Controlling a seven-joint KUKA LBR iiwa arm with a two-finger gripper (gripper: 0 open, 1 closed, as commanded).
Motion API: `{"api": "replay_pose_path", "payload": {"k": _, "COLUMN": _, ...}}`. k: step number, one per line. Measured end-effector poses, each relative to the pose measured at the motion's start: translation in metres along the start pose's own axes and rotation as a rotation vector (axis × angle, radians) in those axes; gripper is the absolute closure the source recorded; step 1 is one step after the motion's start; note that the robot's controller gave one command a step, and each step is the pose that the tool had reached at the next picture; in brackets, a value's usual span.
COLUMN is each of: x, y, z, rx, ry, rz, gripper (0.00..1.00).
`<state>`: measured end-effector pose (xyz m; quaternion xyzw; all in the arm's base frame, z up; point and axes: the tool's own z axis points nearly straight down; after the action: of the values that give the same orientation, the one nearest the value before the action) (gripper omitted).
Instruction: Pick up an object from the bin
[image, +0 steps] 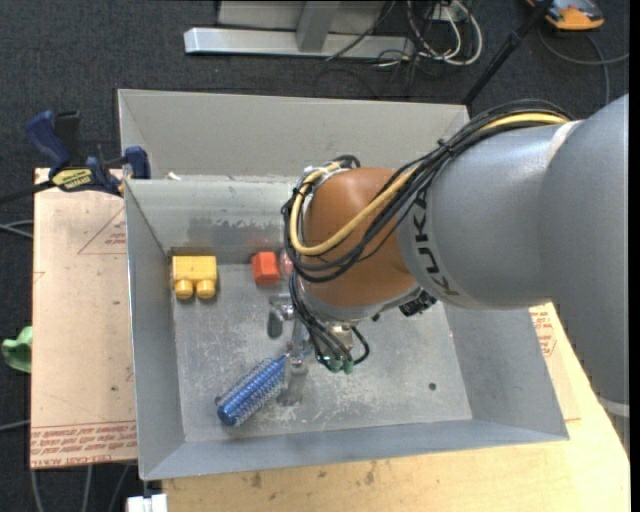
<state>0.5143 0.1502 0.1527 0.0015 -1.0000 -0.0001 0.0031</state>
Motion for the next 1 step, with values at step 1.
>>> {"api": "replay_pose_path", "payload": {"k": 1, "x": -0.0137, "y": 0.0113, "z": 0.0843, "rx": 0.0, "ry": -0.003, "rz": -0.27, "gripper": 0.0}}
